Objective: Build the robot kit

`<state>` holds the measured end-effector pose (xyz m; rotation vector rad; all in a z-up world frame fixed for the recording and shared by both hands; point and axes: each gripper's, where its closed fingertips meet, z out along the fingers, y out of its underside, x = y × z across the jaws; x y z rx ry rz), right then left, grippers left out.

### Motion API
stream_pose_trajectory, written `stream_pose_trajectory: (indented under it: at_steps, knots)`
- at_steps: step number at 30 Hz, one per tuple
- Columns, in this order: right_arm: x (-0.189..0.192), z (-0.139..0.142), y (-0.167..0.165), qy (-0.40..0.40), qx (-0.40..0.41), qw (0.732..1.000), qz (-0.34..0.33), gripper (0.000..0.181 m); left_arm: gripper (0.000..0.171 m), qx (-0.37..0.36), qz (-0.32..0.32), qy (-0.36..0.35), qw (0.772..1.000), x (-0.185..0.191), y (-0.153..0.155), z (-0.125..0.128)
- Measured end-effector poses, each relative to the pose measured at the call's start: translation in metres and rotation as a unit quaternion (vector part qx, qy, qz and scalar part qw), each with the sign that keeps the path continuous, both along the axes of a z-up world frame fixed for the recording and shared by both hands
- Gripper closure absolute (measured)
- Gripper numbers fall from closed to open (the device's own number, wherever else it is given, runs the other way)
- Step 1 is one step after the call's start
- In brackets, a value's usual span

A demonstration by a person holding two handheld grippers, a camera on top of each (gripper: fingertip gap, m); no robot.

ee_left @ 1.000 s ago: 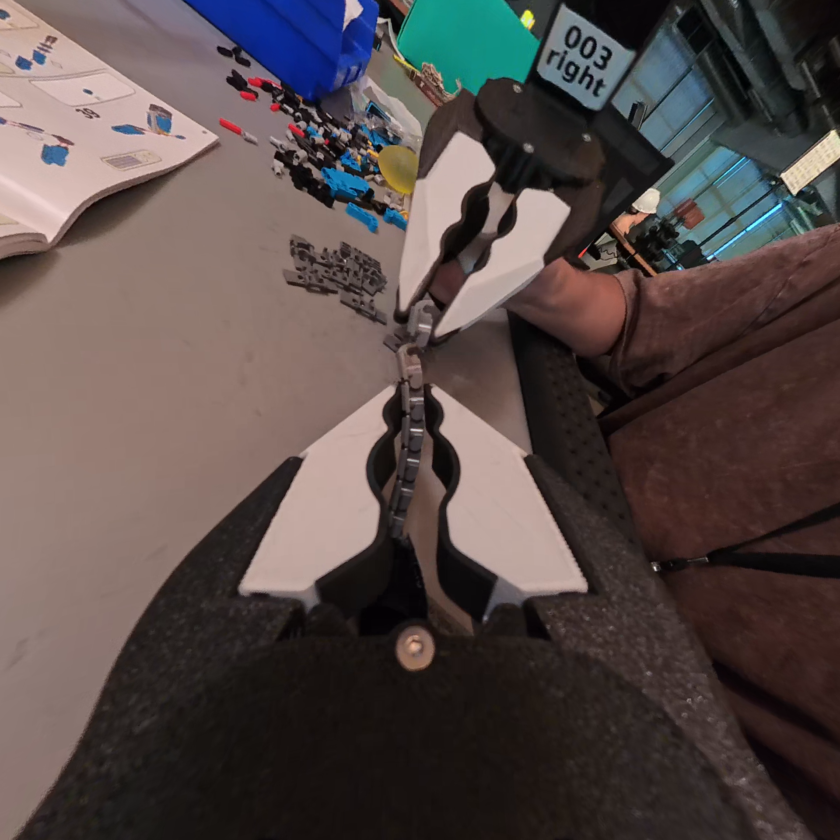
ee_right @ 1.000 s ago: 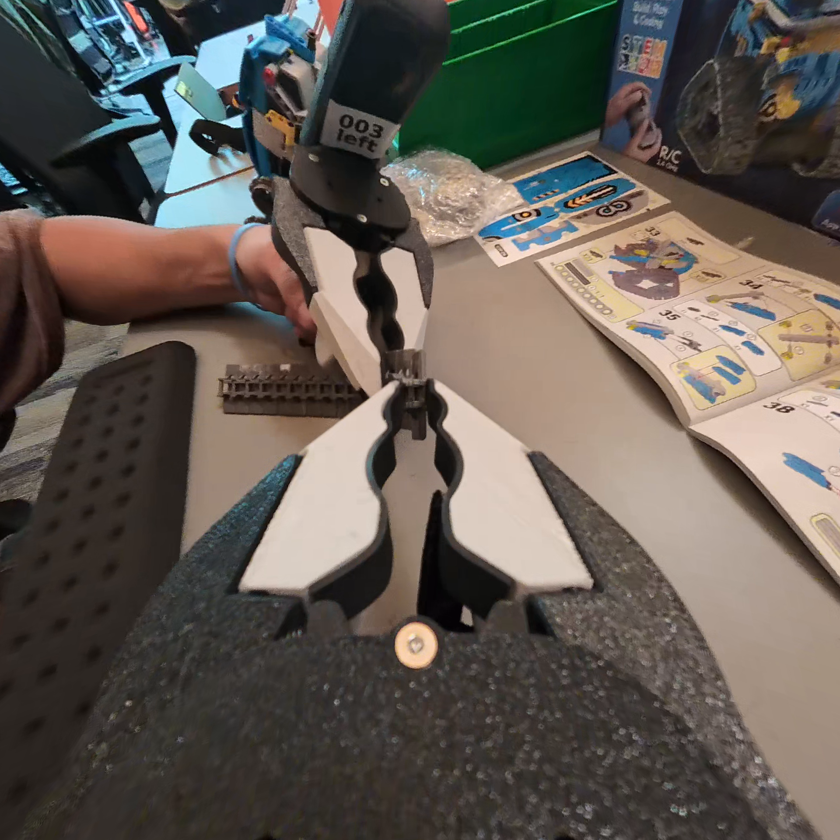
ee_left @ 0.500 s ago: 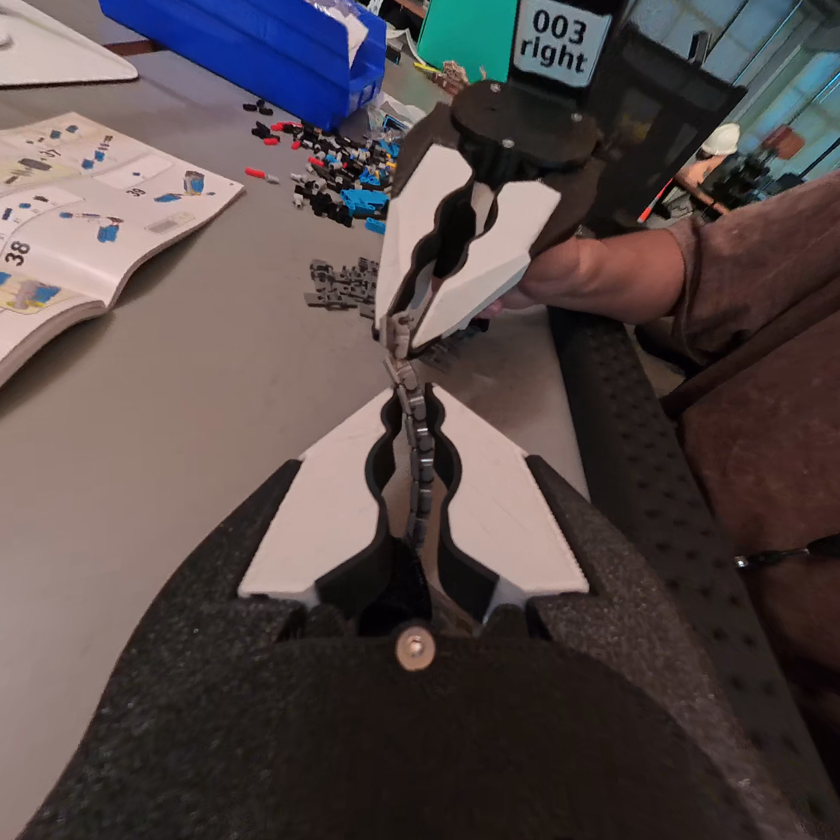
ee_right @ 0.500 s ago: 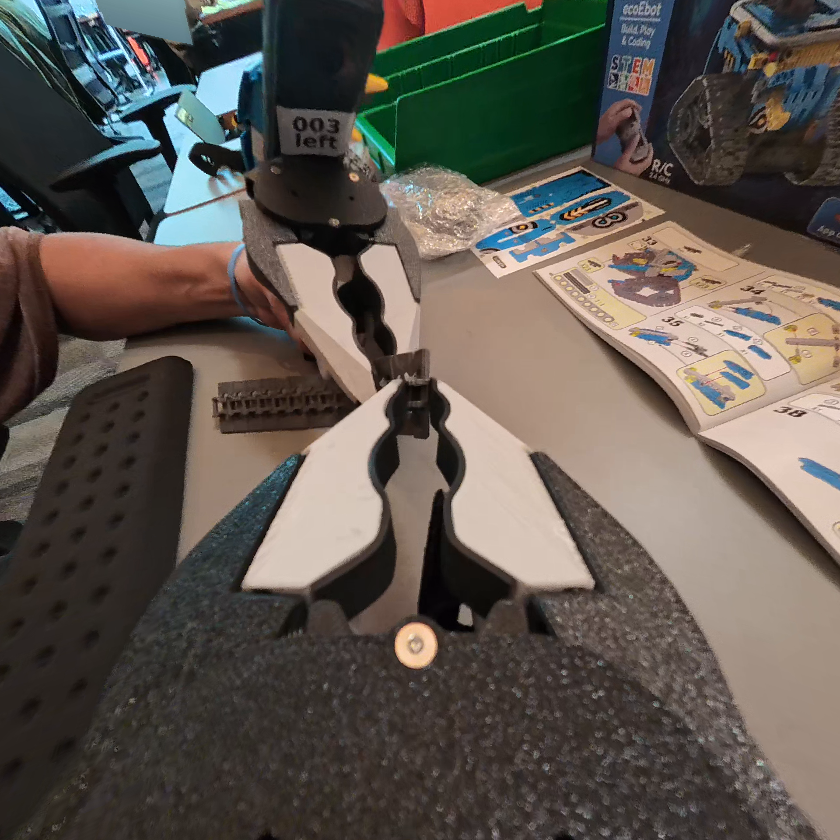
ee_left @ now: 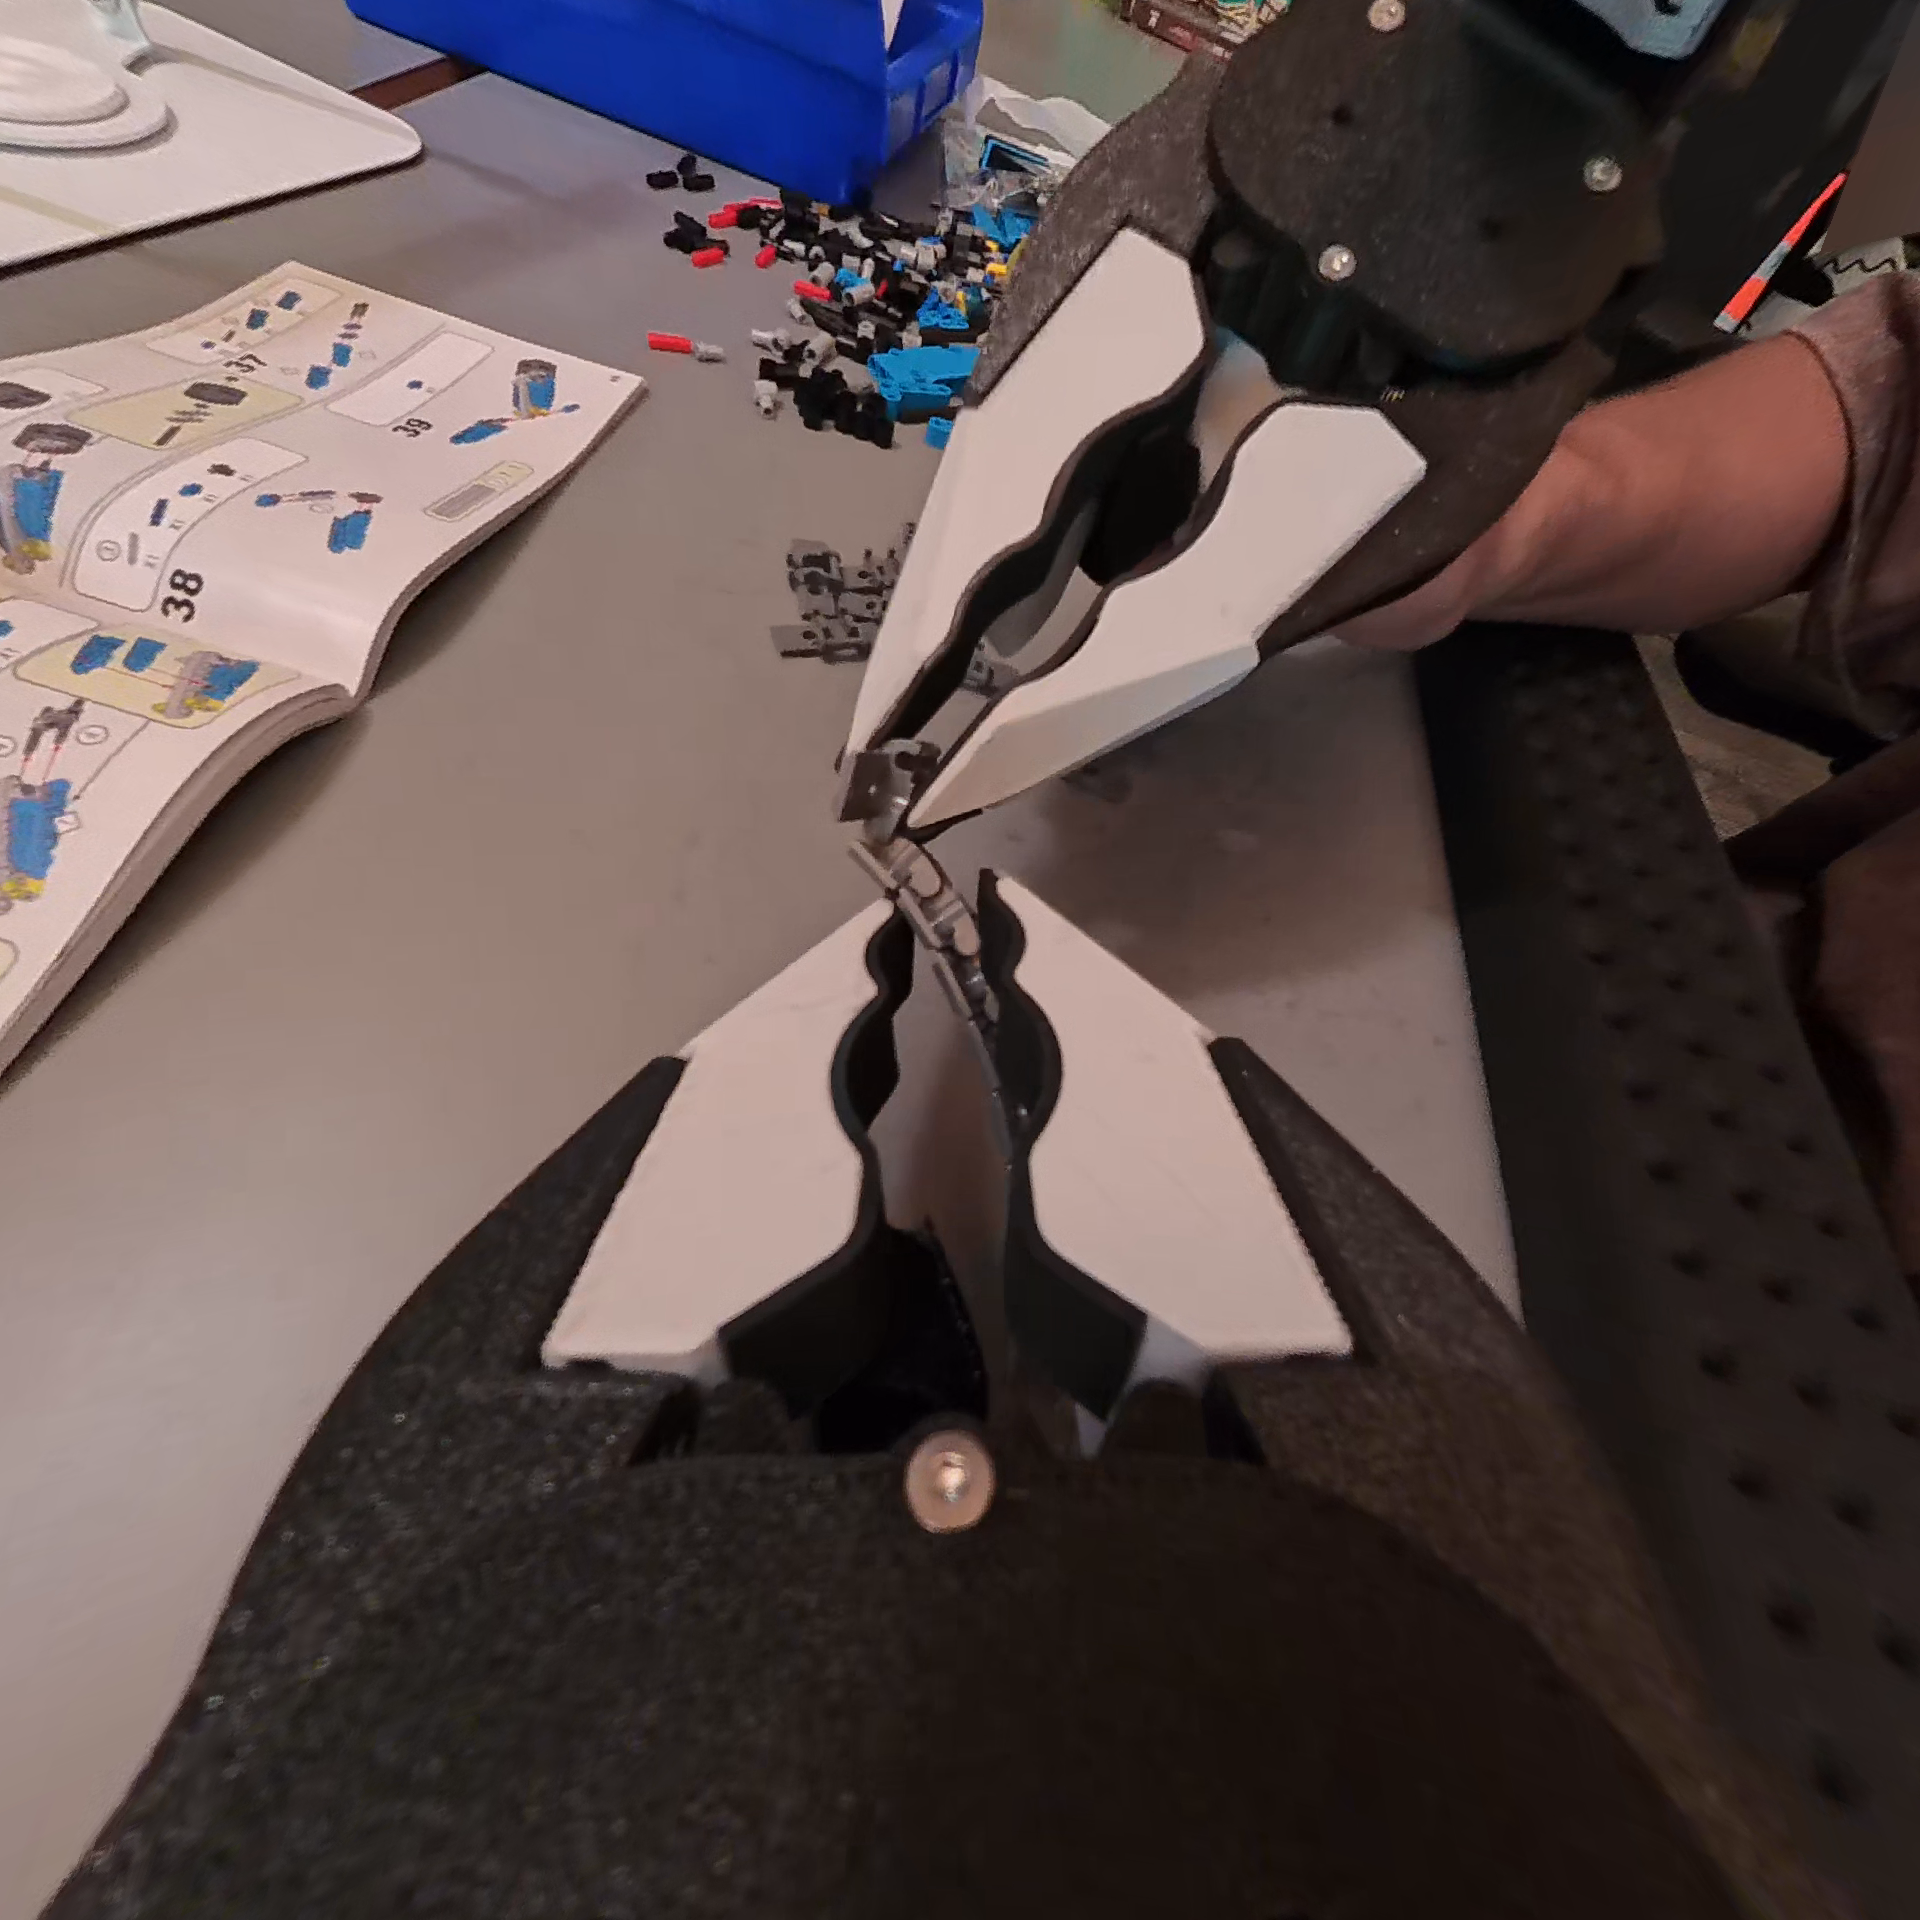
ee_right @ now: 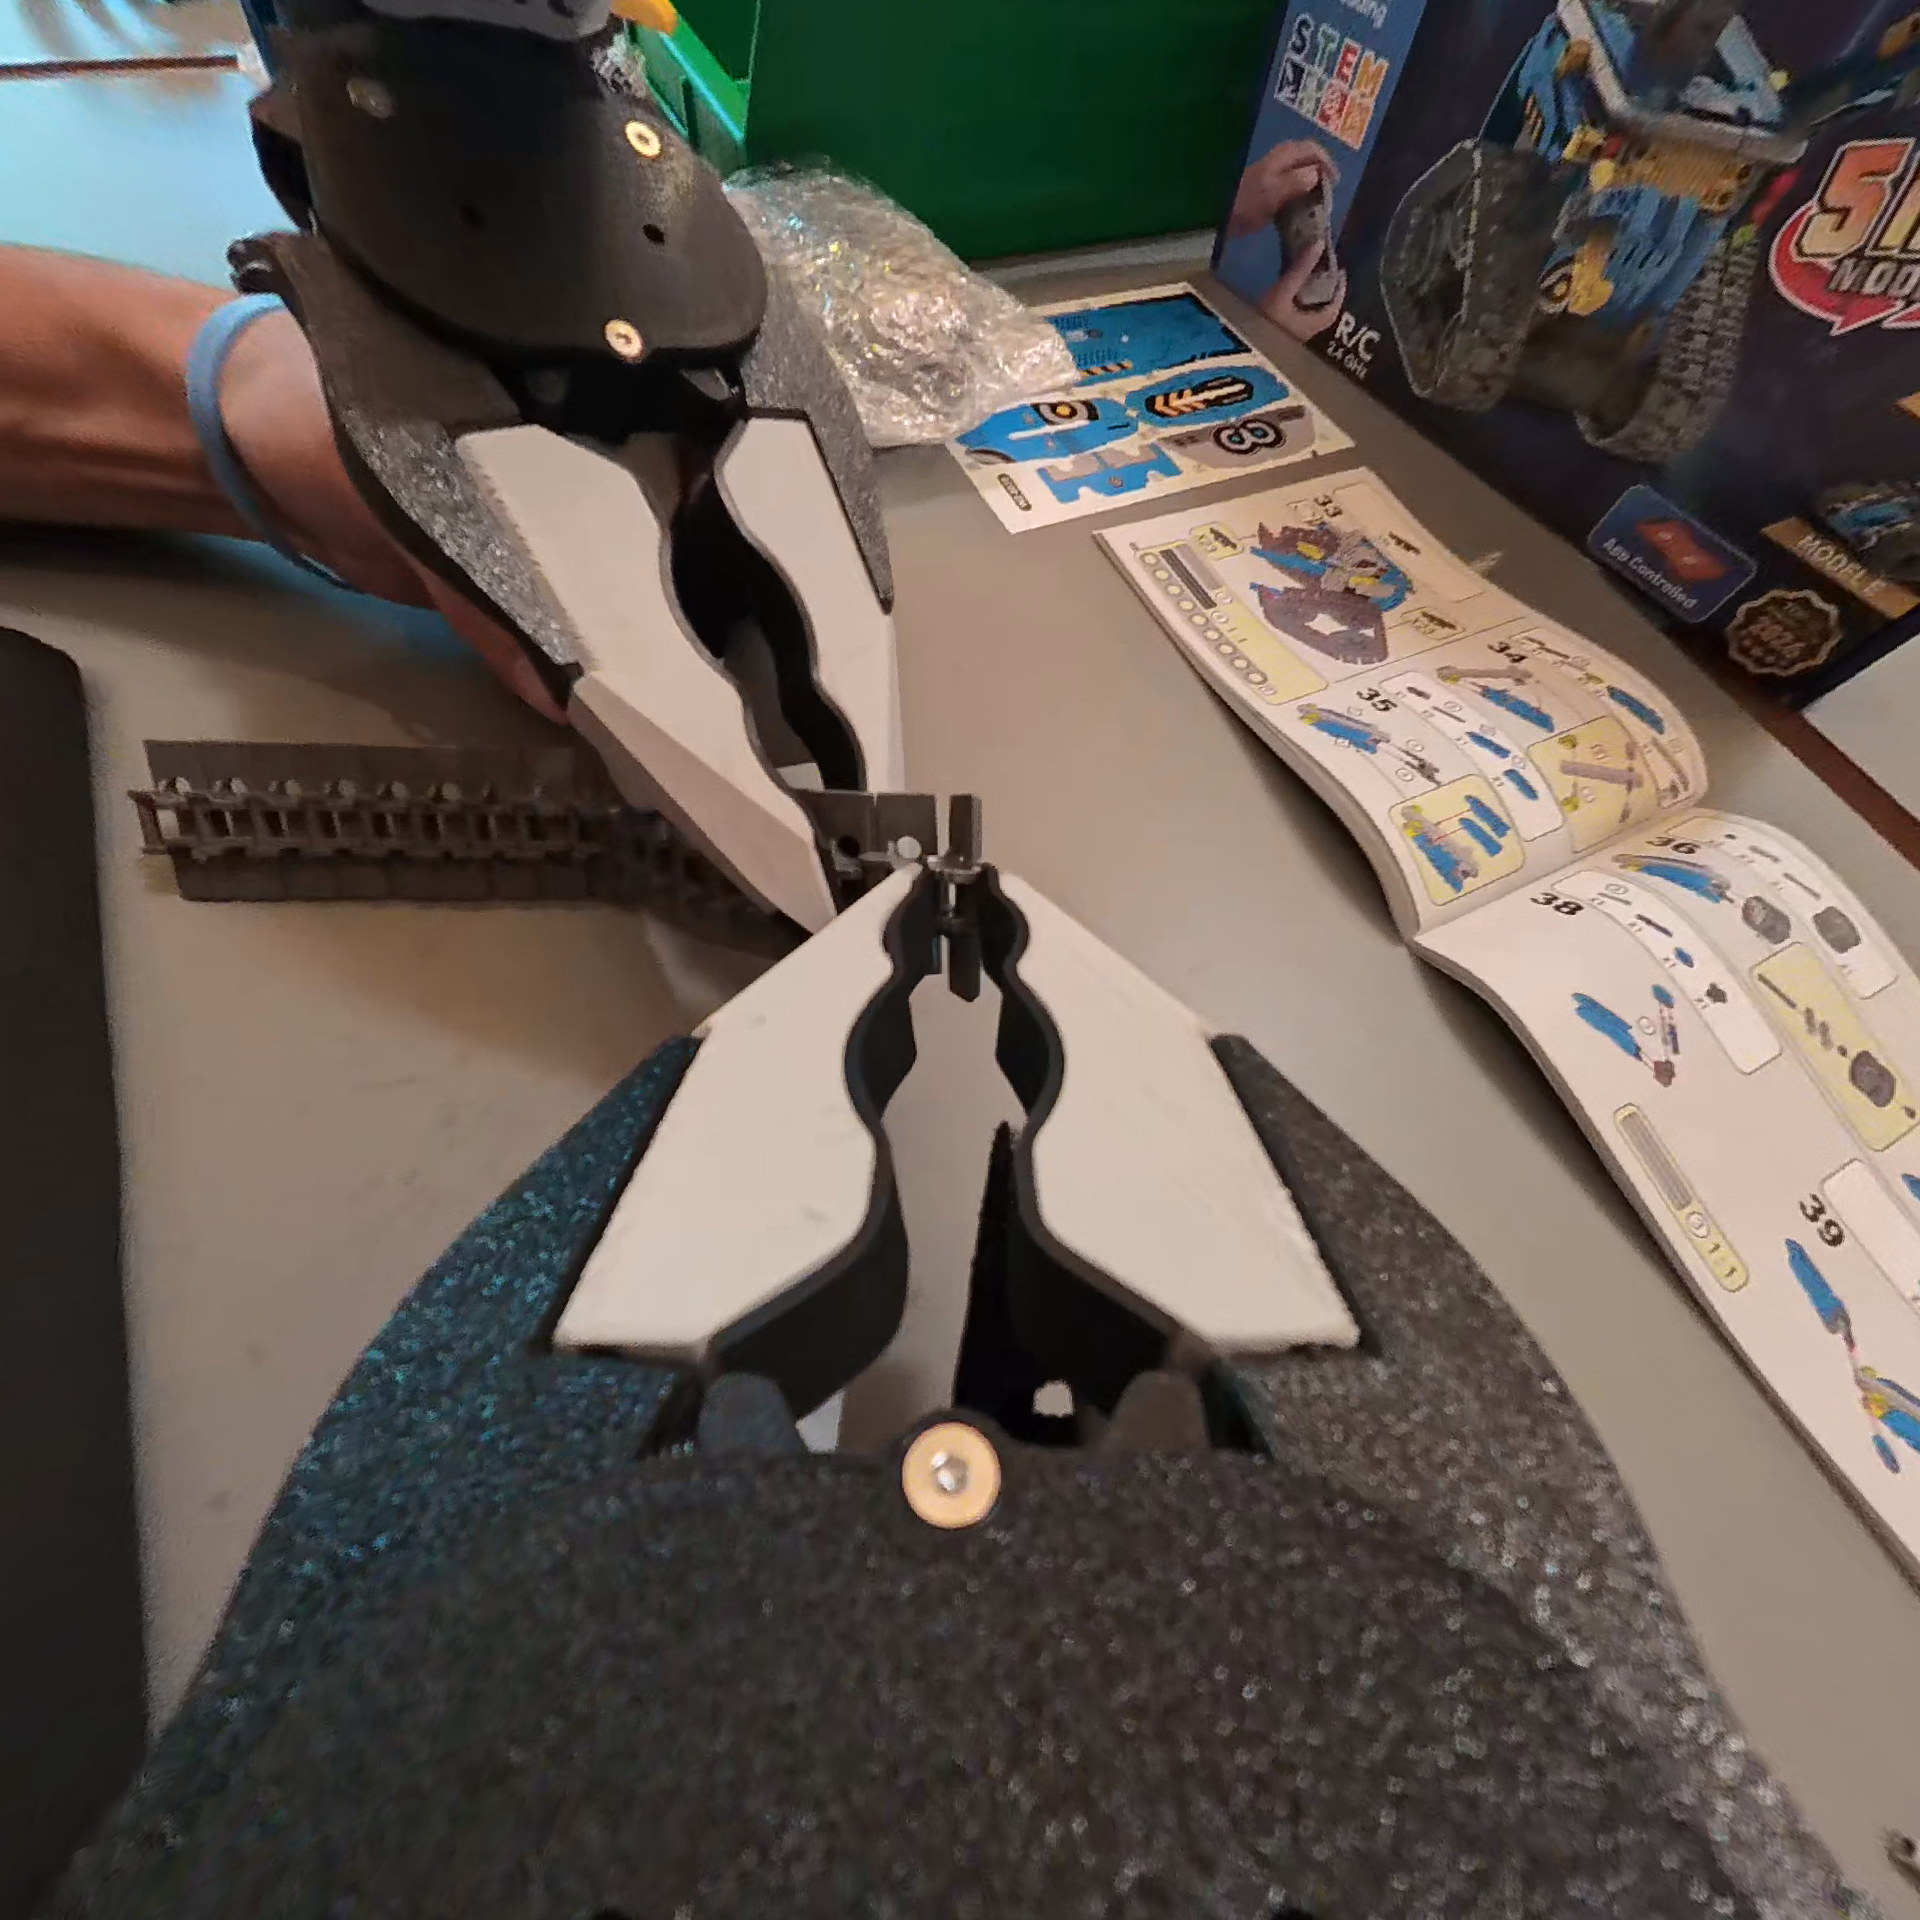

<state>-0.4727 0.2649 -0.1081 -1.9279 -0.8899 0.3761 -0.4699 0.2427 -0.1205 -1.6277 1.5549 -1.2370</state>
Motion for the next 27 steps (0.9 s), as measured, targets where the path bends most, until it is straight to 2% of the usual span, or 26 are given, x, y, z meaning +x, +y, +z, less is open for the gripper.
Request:
stream_pose_trajectory:
  at_steps: [6,11,16,19,22,23,27]
  knots:
    - [0.005,-0.003,0.008,0.056,-0.032,0.998,0.0,0.173,0.162,-0.071,0.042,0.022,0.996,0.003,0.014,-0.007]
    - [0.004,-0.003,0.01,0.032,-0.006,0.999,-0.003,0.173,0.163,-0.078,0.057,0.024,0.995,0.003,0.019,-0.008]
    - [-0.001,-0.007,0.008,0.047,-0.03,0.998,0.007,0.174,0.163,-0.099,0.054,0.027,0.993,0.004,0.017,-0.009]
    - [-0.002,-0.007,0.008,0.045,-0.029,0.999,0.005,0.174,0.164,-0.063,0.062,0.026,0.996,0.004,0.019,-0.008]
    - [-0.003,-0.008,0.004,0.056,-0.059,0.997,0.006,0.174,0.165,0.044,0.062,0.032,0.997,0.003,0.019,-0.01]
    - [-0.003,-0.009,0.002,0.063,-0.064,0.996,0.005,0.174,0.166,0.057,0.06,0.033,0.996,0.003,0.017,-0.01]
    - [-0.003,-0.01,0.003,0.008,-0.013,1.0,0.001,0.174,0.166,0.039,0.059,0.03,0.997,0.003,0.017,-0.009]
